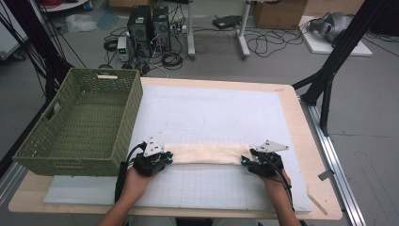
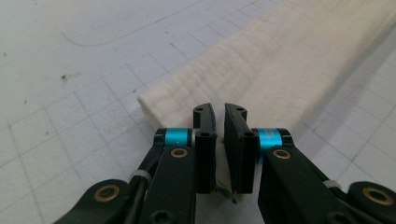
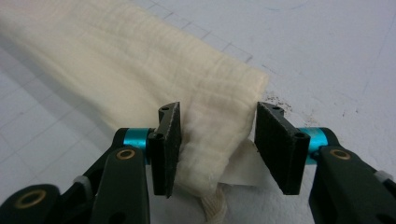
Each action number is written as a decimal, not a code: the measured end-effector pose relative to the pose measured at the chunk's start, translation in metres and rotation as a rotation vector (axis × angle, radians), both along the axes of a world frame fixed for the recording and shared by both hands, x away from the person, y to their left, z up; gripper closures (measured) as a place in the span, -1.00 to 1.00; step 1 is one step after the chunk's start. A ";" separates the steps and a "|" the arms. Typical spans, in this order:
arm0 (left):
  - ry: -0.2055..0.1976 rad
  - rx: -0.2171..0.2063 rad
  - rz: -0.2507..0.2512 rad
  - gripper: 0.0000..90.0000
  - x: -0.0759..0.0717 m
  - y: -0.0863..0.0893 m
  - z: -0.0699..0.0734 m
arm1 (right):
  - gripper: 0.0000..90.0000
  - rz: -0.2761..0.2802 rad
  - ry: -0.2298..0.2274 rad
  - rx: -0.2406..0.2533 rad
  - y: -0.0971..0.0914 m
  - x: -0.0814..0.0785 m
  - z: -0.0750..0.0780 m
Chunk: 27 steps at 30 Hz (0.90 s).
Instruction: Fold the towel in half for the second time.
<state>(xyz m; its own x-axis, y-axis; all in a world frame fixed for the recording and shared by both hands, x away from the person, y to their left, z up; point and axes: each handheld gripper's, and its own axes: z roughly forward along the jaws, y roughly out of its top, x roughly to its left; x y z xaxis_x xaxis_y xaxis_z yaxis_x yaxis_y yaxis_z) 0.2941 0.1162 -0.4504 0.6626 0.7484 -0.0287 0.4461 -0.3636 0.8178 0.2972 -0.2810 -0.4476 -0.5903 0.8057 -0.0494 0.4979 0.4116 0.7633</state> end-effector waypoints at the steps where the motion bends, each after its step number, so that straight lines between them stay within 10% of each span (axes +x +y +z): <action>1: 0.000 -0.004 0.002 0.82 0.000 0.000 0.000 | 0.09 -0.003 -0.005 -0.011 0.000 0.000 0.001; 7: 0.000 -0.027 0.027 0.69 0.001 0.005 0.003 | 0.04 0.007 -0.023 0.004 -0.002 -0.005 0.007; 13: -0.055 -0.147 0.061 0.28 0.002 0.021 0.016 | -0.03 -0.013 -0.101 0.113 -0.023 -0.015 0.024; 20: -0.052 -0.278 0.072 -0.04 0.005 0.036 0.025 | -0.19 -0.087 -0.142 0.114 -0.042 -0.027 0.034; 27: -0.174 -0.332 0.044 -0.50 0.000 0.036 0.035 | -0.53 -0.161 -0.170 0.119 -0.053 -0.032 0.036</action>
